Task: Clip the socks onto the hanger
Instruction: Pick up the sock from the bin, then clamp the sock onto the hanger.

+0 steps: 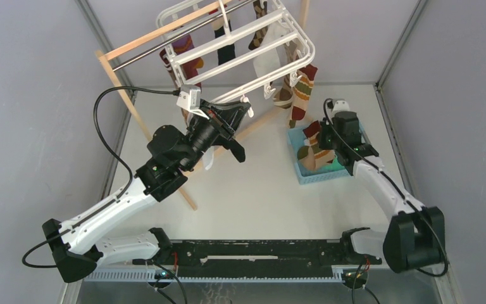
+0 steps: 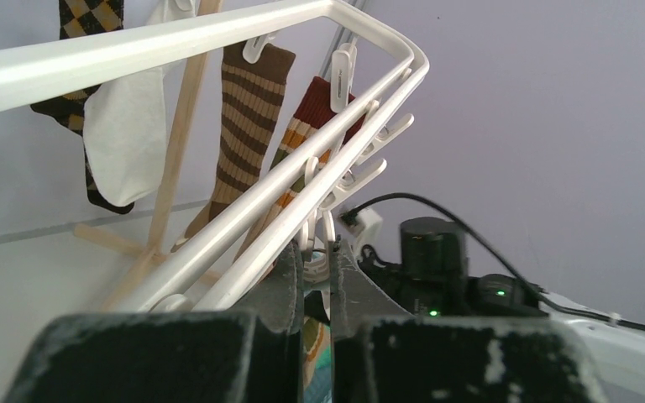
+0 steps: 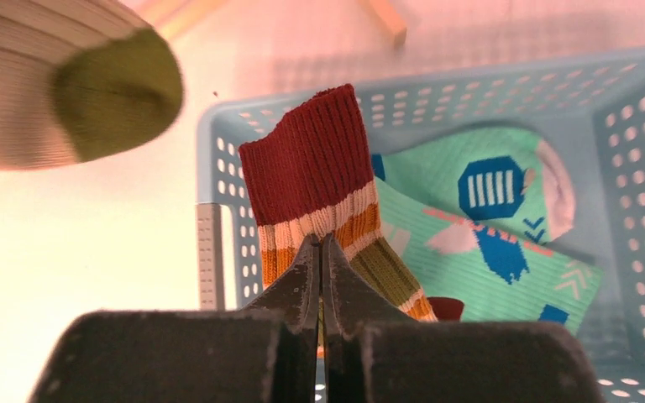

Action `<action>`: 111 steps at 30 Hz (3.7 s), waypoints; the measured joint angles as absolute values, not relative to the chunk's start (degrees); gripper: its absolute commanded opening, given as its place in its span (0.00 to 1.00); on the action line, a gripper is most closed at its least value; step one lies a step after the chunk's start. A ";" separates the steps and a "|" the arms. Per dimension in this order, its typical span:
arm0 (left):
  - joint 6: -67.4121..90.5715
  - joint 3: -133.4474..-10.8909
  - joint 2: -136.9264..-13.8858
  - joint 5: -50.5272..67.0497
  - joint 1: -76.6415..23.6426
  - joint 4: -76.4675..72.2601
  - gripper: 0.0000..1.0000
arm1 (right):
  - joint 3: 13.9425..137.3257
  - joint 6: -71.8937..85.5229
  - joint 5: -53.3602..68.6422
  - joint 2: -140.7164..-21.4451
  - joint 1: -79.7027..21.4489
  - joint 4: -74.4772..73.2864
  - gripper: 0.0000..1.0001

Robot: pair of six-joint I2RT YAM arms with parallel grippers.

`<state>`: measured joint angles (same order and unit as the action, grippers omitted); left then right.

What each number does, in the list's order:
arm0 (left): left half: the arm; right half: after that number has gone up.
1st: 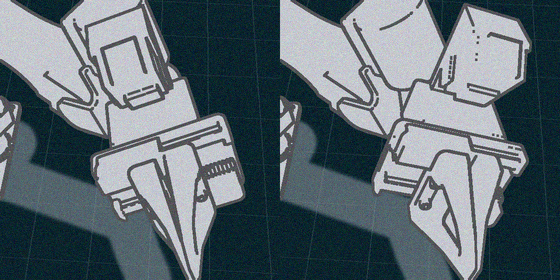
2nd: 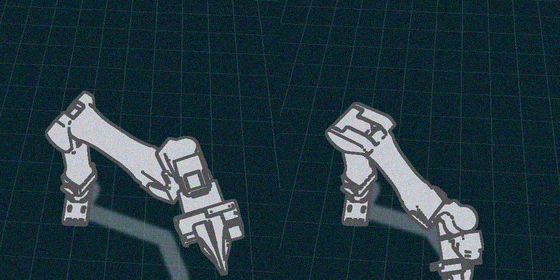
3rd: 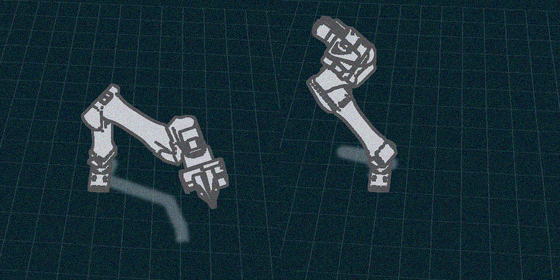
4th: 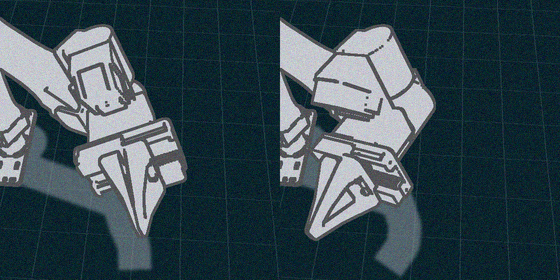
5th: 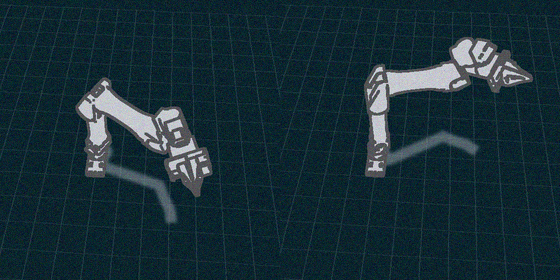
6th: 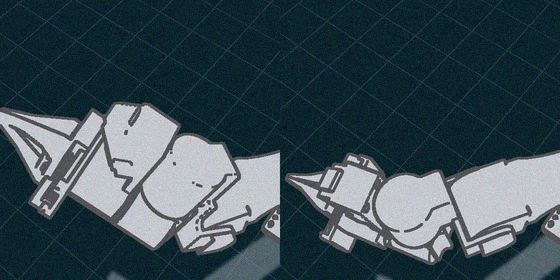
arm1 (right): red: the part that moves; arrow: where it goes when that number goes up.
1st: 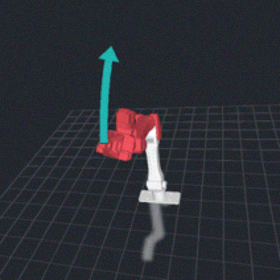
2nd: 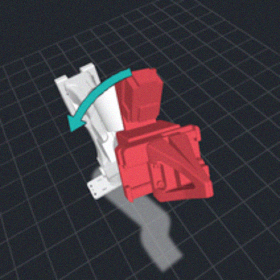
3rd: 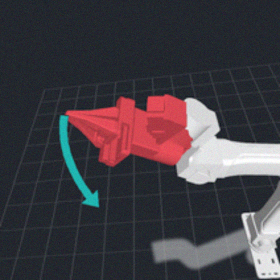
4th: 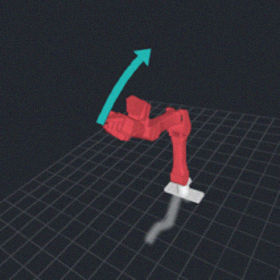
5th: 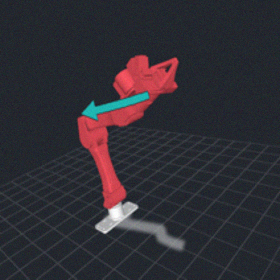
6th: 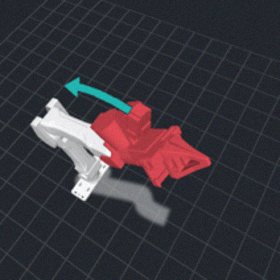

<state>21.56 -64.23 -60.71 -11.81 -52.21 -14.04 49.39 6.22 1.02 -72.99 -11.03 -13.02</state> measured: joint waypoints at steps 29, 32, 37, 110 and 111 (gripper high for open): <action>23.09 -64.23 -60.71 -10.70 -52.10 -14.50 0.00 | 55.64 6.07 6.02 -39.99 -34.96 -22.94 0.00; 23.14 -64.23 -60.71 -10.44 -52.10 -14.50 0.00 | 58.00 5.63 5.19 -43.51 -37.95 -21.71 0.00; 23.14 -64.23 -60.71 -10.31 -52.10 -14.50 0.00 | 59.75 5.23 5.74 -49.10 -39.59 -18.61 0.00; 23.07 -62.67 -57.95 -10.33 -52.10 -15.79 0.00 | 58.96 23.00 51.92 -61.21 -23.83 17.04 0.00; 23.07 -62.67 -57.95 -10.33 -52.10 -15.79 0.00 | 58.96 23.51 52.21 -61.43 -23.75 17.82 0.00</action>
